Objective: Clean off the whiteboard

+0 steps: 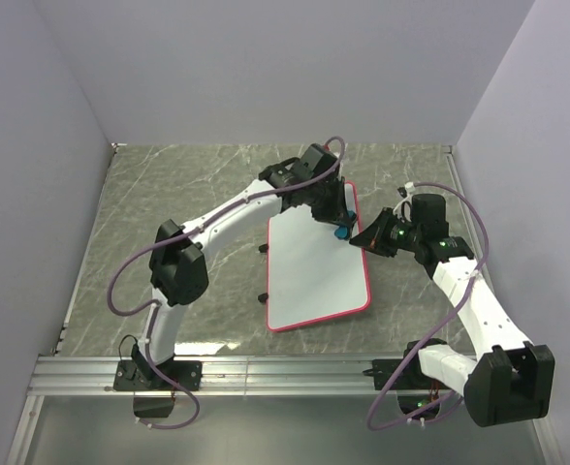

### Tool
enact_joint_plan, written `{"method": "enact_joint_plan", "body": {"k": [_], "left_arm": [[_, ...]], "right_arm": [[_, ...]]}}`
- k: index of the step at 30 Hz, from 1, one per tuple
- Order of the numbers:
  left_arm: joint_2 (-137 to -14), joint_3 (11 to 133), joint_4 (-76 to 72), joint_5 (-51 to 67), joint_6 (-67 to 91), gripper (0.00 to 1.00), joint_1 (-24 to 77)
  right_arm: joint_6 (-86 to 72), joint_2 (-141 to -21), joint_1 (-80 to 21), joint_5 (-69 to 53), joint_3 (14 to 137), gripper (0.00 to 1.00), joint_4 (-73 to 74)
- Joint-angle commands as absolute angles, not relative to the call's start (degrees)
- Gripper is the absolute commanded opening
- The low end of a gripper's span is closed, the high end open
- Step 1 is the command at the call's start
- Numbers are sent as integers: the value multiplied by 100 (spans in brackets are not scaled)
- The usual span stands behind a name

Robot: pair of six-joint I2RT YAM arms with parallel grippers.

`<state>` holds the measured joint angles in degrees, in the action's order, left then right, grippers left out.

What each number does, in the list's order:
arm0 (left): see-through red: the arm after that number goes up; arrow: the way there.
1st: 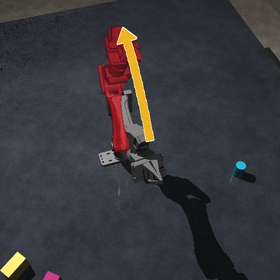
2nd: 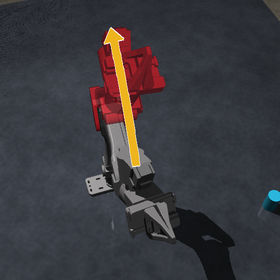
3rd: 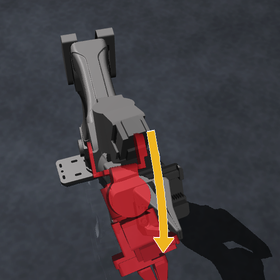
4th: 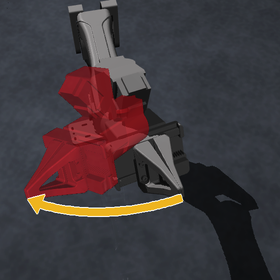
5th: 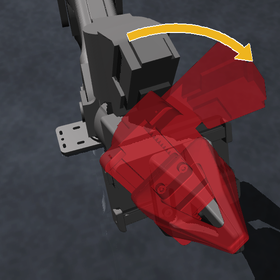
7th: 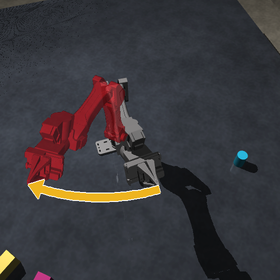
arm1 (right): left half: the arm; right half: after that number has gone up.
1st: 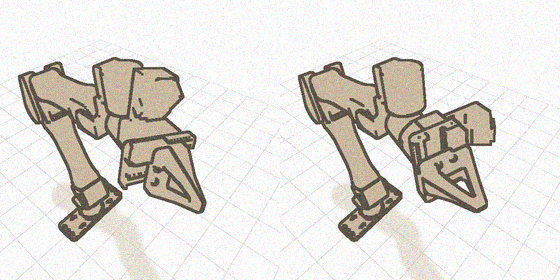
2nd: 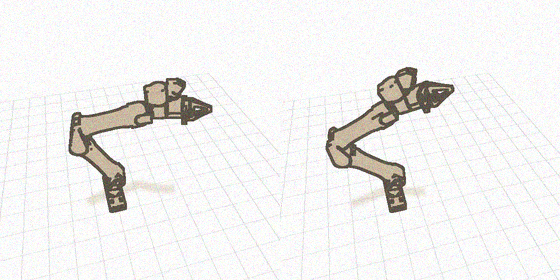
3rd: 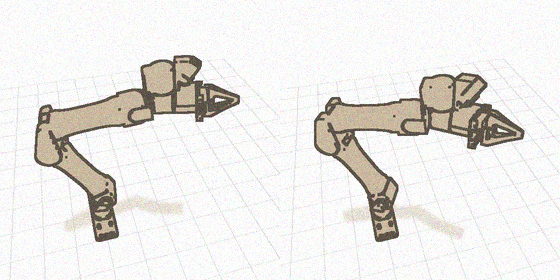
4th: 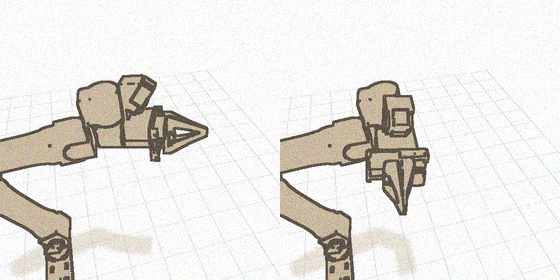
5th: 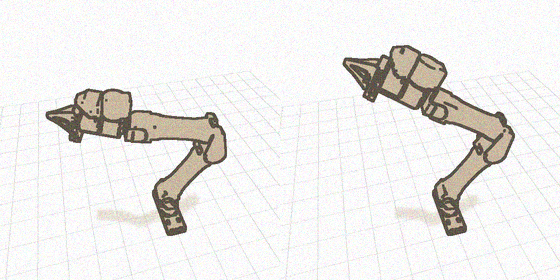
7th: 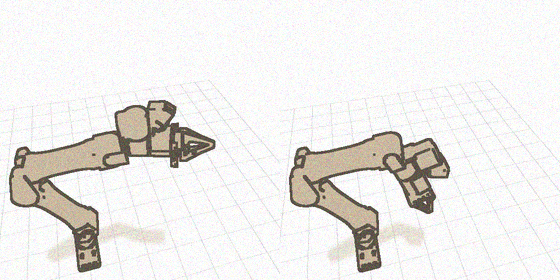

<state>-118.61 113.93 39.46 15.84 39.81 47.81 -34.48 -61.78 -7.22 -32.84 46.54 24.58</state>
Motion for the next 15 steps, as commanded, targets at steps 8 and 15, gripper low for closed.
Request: {"method": "enact_joint_plan", "body": {"k": [8,15], "left_arm": [[-12551,10989,4008,1574,3868,0,4000],[-11937,9406,3700,1222,3692,0,3762]], "right_arm": [[-2953,-6179,-853,-3094,4614,0,2698],[-2927,-6108,-844,-3059,4588,0,2707]]}}
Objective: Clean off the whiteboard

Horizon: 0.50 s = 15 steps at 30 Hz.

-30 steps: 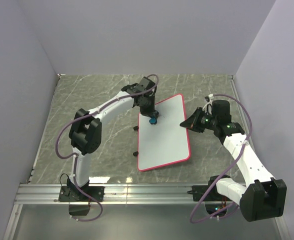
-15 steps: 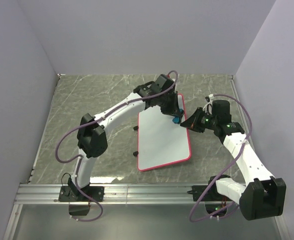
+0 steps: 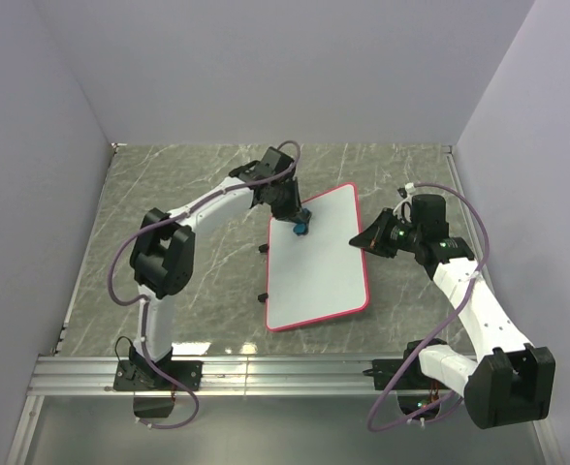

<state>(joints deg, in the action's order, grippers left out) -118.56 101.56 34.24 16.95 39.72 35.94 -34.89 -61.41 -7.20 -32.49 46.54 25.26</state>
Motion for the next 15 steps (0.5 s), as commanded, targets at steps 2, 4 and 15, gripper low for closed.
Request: {"method": "enact_joint_plan", "body": {"k": [2,4,15], "left_arm": [[-11761,8916,3587,1195,3700,0,3770],[-11383,8554,3472,1187,3753,0,3805],[-9695,6856,2901,1257,4472,0,5290]], "right_arm": [[-2944,-6100,-844,-3076,4588,0,2698],[-2953,-6108,-844,-3094,4597,0,2672],[-3006,-6135,-852,-3190,4526,0,2584]]}}
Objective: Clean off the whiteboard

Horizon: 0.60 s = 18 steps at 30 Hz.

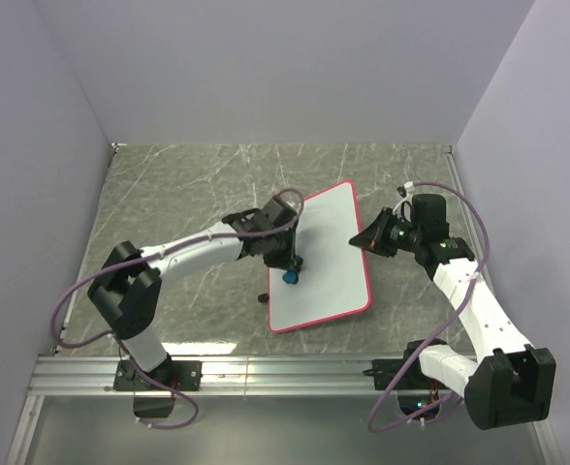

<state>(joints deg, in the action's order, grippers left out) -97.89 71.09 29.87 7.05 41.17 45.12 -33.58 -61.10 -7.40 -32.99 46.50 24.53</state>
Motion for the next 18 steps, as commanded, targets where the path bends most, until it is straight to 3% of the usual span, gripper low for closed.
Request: {"method": "enact_joint_plan", "body": {"k": [1,6,18], "left_arm": [[-9651,6768,2874,1257,4569,0,5413],[-9142,6145,2515,1196,5193,0,5906],[-8420,4414,2110,836,5625,0,5643]], "right_arm": [[-3015,-6126,-853,-3199,4526,0,2575],[-3006,-6029,-844,-3173,4491,0,2619],[-3111,-5748,-861,-3199,4307,0,2707]]}}
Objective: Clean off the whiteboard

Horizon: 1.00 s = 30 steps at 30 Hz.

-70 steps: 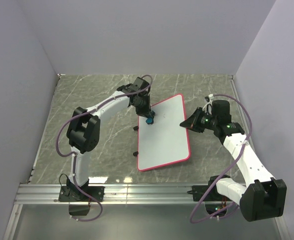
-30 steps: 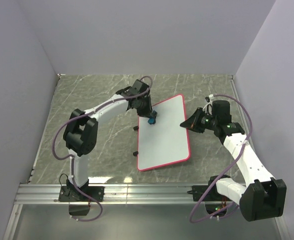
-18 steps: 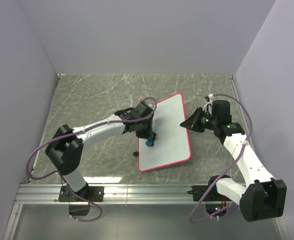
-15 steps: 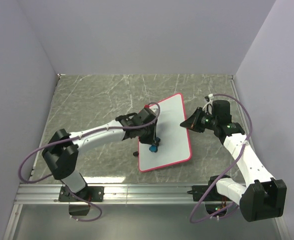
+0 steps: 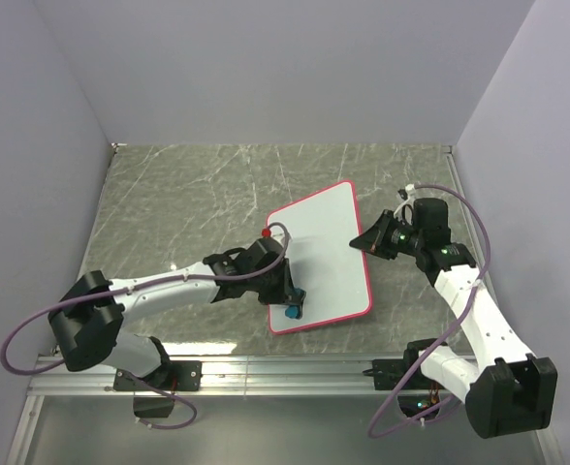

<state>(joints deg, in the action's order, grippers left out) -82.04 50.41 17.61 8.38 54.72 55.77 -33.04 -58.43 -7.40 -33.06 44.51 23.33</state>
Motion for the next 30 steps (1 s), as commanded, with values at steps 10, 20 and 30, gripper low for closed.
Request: {"method": "enact_joint_plan", "body": {"k": [10,20,30], "left_arm": [[-8902,4236,1881,703,5160,0,4765],[-9940,5184,2171,536,4623,0,3947],[-10599,6555,2557,755,4166,0,3700]], "right_arm": [[-3191,-5695,-861,-3173,4430,0,2777],[-3243,-5643,-879,-3120,4465,0,2865],[-3234,-5607,-905,-3138,4333,0,2795]]}}
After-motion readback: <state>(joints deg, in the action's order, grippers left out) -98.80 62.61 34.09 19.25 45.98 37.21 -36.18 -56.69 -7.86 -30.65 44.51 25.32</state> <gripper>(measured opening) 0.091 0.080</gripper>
